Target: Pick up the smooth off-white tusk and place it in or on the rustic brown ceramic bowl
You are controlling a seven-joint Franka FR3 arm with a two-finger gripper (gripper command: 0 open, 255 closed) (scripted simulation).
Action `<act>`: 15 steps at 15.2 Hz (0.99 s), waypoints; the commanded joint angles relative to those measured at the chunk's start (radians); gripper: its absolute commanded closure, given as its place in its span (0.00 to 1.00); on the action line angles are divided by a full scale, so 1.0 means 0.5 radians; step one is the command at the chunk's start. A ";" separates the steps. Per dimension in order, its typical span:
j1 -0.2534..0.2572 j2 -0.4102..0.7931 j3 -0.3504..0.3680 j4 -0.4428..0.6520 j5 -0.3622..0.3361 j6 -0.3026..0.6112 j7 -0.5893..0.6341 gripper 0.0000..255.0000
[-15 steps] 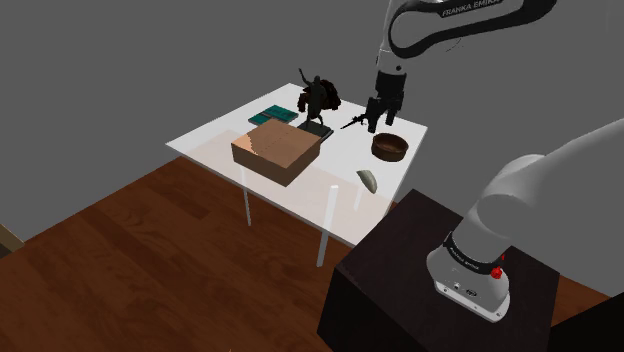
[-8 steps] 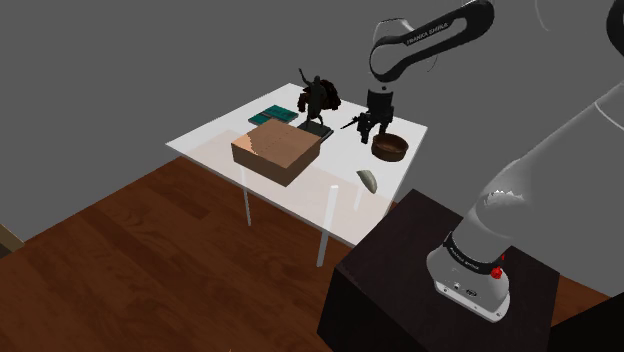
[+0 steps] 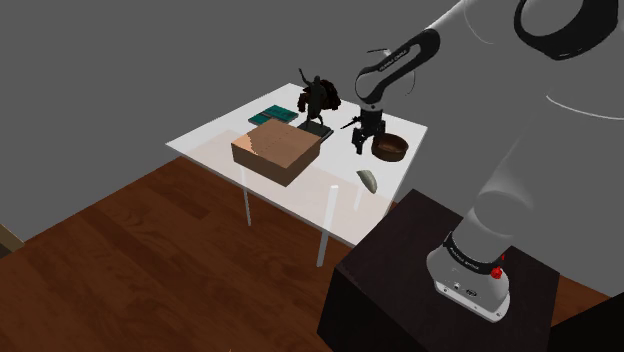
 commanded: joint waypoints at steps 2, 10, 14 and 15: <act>-0.030 0.227 -0.025 0.108 0.005 0.089 -0.015 0.00; -0.135 0.835 -0.071 0.489 0.041 0.236 -0.057 0.00; -0.164 0.986 -0.072 0.566 0.053 0.295 -0.066 0.00; -0.166 1.004 -0.070 0.561 0.056 0.317 -0.068 0.00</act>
